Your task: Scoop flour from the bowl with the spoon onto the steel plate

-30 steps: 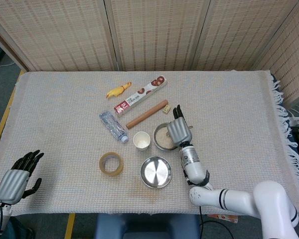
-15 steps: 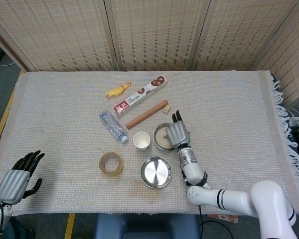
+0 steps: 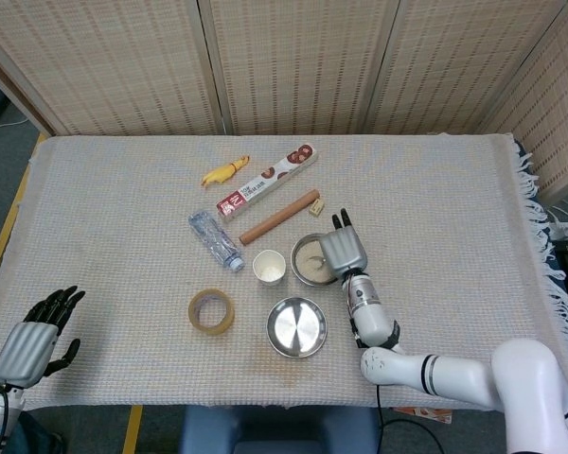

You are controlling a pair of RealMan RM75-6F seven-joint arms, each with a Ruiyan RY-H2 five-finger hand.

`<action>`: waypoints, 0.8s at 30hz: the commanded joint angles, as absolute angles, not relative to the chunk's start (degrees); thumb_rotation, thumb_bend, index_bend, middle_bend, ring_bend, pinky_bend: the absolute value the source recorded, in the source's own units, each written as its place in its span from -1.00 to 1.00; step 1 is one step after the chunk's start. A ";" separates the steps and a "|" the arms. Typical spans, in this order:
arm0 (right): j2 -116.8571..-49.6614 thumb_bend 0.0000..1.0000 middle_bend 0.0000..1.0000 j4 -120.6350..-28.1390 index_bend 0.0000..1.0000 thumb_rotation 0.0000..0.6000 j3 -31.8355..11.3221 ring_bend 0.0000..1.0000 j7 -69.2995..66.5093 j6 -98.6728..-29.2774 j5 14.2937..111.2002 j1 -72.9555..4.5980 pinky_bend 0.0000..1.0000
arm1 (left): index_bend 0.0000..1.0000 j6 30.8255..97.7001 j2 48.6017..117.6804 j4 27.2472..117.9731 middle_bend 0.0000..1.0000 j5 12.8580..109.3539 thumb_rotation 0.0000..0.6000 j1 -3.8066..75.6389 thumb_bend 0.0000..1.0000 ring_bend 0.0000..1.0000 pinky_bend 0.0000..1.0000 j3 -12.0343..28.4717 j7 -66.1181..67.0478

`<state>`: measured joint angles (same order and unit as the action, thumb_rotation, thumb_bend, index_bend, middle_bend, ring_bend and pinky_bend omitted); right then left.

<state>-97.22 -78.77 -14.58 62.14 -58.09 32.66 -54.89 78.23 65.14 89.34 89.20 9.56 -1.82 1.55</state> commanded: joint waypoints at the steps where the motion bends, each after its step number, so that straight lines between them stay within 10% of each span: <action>1: -96.06 -0.23 0.17 -79.47 0.91 1.00 -14.95 -0.86 58.43 -57.11 31.42 -53.86 -1.00 | -1.00 78.26 65.19 89.35 -1.00 89.15 1.00 9.57 -0.10 -0.92 -0.68 -1.77 1.68; 24: -92.89 -0.23 0.17 -77.09 0.91 1.00 -13.67 -0.86 40.63 -51.64 32.81 -50.82 -1.00 | -1.00 77.95 65.48 89.42 -1.00 89.00 1.00 9.66 -0.10 -0.92 -0.68 -1.86 2.38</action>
